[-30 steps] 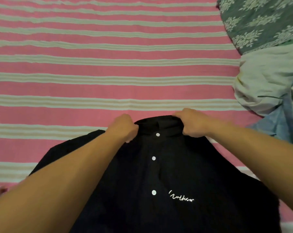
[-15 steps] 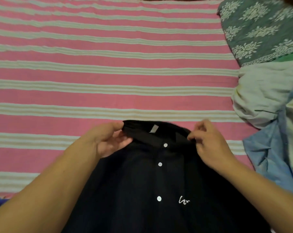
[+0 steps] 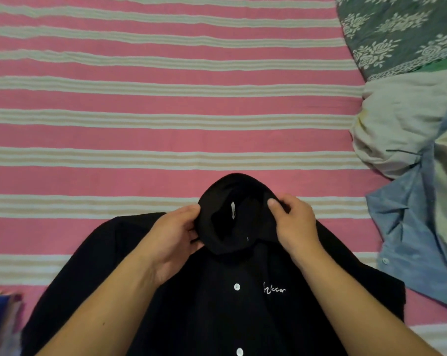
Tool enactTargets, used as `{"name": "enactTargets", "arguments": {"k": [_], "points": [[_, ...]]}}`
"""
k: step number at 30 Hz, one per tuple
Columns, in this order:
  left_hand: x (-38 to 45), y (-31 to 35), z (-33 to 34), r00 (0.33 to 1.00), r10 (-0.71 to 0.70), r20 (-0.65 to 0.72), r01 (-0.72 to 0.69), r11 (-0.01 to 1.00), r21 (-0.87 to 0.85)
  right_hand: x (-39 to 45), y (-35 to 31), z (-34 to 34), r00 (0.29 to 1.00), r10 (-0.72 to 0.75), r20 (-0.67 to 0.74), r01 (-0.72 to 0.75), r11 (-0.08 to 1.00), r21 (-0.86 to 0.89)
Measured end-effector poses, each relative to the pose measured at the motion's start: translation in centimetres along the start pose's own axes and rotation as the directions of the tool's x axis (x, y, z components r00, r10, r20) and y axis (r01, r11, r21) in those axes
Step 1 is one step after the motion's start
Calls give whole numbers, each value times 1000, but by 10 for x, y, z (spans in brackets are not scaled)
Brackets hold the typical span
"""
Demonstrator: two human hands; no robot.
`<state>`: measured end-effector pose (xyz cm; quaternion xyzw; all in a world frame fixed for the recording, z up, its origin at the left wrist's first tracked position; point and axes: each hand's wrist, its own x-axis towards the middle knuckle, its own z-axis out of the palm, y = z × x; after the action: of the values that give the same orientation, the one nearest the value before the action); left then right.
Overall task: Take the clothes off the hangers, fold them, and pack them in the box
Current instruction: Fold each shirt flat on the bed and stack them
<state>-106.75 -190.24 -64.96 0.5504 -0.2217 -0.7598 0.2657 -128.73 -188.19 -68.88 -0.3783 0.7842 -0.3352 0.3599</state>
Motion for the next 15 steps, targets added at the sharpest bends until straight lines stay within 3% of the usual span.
{"name": "enactTargets", "arguments": {"k": [3,5,7,10,12,15], "points": [[5,-2,-11,998,18,-52,-16,999,39,6,0,-14,976,148,159,-190,937,294],[8,-2,-18,994,27,-106,-31,999,-33,9,2,-26,914,224,338,-387,730,563],[7,-3,-20,994,11,-112,-18,998,-60,11,5,-39,841,237,487,-527,565,635],[6,-8,-17,992,33,-122,-35,999,-9,6,12,-46,717,154,680,-666,437,604],[4,-11,-18,989,81,-123,-73,995,67,0,16,-44,702,146,697,-649,536,541],[0,-13,-19,992,113,-50,-99,969,228,-11,9,-41,831,90,549,-305,898,316]]}}
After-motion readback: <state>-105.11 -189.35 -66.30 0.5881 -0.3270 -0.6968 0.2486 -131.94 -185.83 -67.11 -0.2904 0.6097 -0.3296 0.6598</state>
